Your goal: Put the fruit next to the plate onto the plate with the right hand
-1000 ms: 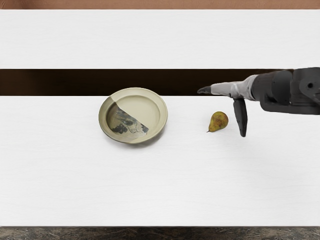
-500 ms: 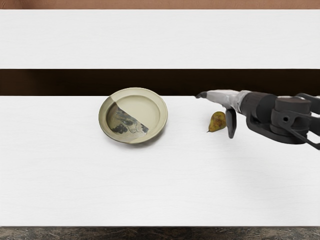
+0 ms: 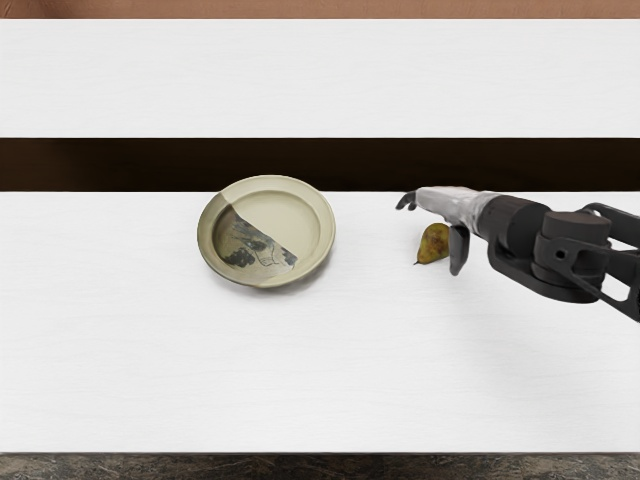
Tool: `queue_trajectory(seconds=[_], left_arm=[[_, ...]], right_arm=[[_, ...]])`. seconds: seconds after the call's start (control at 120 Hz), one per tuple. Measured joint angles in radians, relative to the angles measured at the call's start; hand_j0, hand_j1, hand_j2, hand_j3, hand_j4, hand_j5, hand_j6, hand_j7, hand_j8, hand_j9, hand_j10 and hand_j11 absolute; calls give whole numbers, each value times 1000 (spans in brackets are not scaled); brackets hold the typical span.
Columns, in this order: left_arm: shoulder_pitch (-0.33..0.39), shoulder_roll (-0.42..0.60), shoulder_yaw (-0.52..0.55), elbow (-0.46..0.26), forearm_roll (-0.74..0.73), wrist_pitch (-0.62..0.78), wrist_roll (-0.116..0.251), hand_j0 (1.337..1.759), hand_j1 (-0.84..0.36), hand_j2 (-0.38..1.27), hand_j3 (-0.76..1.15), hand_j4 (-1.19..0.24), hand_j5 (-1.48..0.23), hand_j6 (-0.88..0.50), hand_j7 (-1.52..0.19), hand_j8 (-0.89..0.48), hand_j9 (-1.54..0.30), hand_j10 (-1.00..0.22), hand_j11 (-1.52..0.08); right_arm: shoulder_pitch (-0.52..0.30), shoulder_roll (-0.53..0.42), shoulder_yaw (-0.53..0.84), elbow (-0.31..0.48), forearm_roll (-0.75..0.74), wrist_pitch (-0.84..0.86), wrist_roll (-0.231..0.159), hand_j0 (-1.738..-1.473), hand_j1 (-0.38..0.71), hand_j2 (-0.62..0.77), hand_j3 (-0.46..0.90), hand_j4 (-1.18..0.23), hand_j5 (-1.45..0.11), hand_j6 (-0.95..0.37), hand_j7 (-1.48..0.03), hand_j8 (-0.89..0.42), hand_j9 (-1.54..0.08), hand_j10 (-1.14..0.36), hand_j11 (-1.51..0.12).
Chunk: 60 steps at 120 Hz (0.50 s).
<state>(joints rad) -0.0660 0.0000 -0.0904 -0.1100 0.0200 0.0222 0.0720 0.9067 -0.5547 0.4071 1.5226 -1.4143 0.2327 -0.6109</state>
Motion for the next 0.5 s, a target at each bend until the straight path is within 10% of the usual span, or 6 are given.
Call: queue_trajectory(seconds=[0.5], left_arm=[[0, 0, 0, 0, 0, 0, 0, 1658, 325, 4, 0, -21, -27, -21, -27, -21, -27, -21, -26]], right_arm=[[2, 47, -5, -68, -1, -1, 0, -1658, -64, -45, 0, -242, -311, -243, -310, -242, -310, -241, -310]])
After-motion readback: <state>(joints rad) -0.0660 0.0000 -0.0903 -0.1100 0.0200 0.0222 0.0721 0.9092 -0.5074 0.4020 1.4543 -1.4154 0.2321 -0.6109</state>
